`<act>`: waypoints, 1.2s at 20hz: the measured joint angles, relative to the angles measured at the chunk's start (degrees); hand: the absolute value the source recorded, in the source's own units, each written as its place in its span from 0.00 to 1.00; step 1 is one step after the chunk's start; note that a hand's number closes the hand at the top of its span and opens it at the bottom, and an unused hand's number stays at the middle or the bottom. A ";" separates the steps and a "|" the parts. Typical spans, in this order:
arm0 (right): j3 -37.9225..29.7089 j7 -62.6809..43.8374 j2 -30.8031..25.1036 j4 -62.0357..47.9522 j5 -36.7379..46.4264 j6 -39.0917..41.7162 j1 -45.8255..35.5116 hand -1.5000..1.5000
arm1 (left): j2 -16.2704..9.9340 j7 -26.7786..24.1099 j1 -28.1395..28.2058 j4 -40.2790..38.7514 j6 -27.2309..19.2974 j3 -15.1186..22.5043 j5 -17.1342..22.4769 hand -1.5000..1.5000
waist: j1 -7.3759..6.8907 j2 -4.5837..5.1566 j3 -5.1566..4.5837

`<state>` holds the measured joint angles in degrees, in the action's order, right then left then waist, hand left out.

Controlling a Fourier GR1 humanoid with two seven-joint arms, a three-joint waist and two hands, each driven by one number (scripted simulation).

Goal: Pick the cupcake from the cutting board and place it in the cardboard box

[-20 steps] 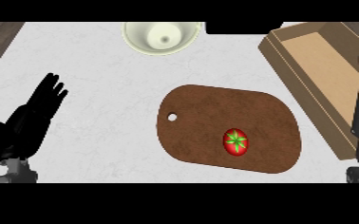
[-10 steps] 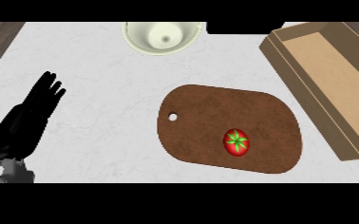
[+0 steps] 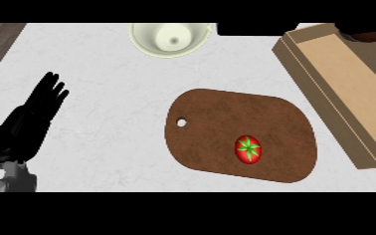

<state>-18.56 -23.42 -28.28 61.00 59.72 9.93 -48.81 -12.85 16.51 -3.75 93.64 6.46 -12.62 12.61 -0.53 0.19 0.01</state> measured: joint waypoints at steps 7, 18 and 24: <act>-3.23 -0.58 0.76 -9.26 -2.99 0.38 2.57 0.00 | 0.56 0.00 0.55 0.70 -0.08 0.54 -0.54 0.50 | -0.08 -0.01 0.01; -10.19 7.44 2.99 -7.17 -12.74 -9.48 5.22 0.00 | 0.85 0.22 1.11 1.50 -0.32 0.28 -0.96 0.50 | 0.48 -0.22 0.04; -18.66 8.93 3.46 -3.88 -21.24 -15.65 5.94 0.00 | 1.15 -0.39 2.12 1.16 0.21 0.36 -0.94 0.50 | 0.69 -0.30 0.03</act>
<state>-37.22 -14.49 -24.82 57.13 38.48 -5.72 -42.87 -11.70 16.12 -1.63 94.79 6.66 -12.26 11.67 0.15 -0.10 0.04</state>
